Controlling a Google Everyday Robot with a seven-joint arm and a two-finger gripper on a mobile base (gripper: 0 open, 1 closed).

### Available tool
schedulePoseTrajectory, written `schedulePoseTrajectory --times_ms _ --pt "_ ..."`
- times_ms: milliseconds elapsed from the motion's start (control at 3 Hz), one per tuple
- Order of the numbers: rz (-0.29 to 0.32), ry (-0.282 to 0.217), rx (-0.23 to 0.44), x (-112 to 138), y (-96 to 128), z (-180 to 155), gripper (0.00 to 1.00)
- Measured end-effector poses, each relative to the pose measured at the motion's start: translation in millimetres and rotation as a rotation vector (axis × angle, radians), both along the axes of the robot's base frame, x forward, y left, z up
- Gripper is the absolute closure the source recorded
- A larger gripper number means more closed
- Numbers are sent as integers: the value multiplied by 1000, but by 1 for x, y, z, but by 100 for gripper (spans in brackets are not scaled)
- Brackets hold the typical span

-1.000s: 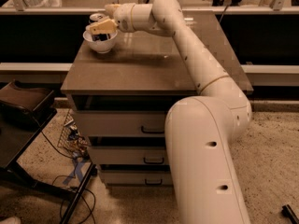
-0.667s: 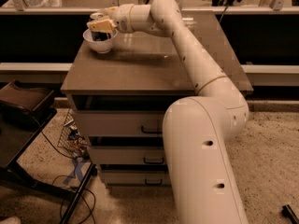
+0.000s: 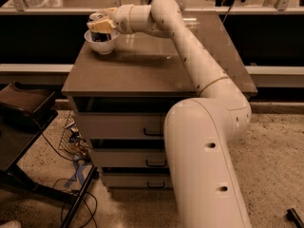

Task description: Pick pepsi can from white bowl and place on counter

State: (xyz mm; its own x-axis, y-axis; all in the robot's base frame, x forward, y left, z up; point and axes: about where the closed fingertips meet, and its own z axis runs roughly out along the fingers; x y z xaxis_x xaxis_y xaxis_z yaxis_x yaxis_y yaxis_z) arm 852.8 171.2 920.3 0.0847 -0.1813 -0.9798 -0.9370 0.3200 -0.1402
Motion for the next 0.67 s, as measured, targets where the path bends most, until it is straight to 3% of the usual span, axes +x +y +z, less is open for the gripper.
schedulePoseTrajectory --times_ms 333,667 --pt "-4 -19 3 -1 0 8 100" --pt "-35 -68 10 -4 -16 35 100"
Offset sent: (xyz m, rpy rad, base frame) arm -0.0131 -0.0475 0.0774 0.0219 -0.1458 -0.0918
